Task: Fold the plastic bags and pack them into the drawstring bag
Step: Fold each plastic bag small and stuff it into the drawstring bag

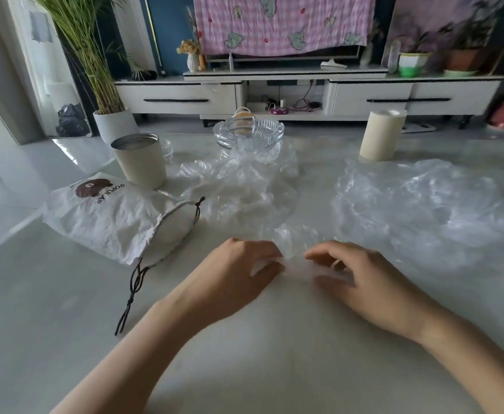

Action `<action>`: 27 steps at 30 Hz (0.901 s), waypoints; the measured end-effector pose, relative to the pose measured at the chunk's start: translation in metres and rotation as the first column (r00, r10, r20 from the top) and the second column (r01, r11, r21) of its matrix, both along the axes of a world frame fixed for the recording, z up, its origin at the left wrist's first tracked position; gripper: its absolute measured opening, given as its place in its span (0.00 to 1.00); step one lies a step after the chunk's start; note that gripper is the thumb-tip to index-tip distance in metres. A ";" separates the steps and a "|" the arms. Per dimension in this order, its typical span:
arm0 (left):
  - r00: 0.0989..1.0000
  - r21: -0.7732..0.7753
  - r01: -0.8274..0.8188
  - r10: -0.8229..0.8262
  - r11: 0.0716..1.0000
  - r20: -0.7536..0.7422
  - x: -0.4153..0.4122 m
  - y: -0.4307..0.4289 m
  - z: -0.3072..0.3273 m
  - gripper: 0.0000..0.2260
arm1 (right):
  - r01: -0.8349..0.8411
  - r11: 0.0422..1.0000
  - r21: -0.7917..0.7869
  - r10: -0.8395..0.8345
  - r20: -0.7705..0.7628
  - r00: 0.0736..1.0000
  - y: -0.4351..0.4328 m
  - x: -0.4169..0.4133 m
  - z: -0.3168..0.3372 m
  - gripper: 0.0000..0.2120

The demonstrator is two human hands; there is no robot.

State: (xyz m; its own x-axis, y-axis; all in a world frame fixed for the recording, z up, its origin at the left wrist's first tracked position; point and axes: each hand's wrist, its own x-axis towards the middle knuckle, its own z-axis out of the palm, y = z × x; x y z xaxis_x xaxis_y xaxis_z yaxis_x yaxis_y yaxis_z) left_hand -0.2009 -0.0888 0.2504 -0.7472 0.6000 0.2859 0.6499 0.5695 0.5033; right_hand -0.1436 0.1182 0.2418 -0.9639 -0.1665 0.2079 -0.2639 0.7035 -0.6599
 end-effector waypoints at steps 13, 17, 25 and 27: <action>0.921 -0.104 -0.388 0.390 0.916 0.003 -0.008 0.013 -0.013 0.14 | 0.464 0.882 0.082 -0.466 0.009 0.885 0.000 -0.016 -0.003 0.22; 0.887 -0.097 -0.462 0.458 0.882 -0.062 -0.008 0.018 -0.015 0.11 | 0.552 0.777 0.304 -0.545 -0.114 0.830 -0.010 -0.021 -0.004 0.22; 0.908 0.068 -0.348 0.354 0.935 -0.225 -0.011 0.020 -0.024 0.11 | 0.571 0.691 0.443 -0.509 -0.263 0.820 -0.008 -0.019 -0.008 0.12; 0.926 0.286 -0.340 0.372 0.896 -0.067 -0.008 0.021 -0.020 0.15 | 0.558 0.696 0.452 -0.487 -0.274 0.829 -0.003 -0.017 -0.008 0.09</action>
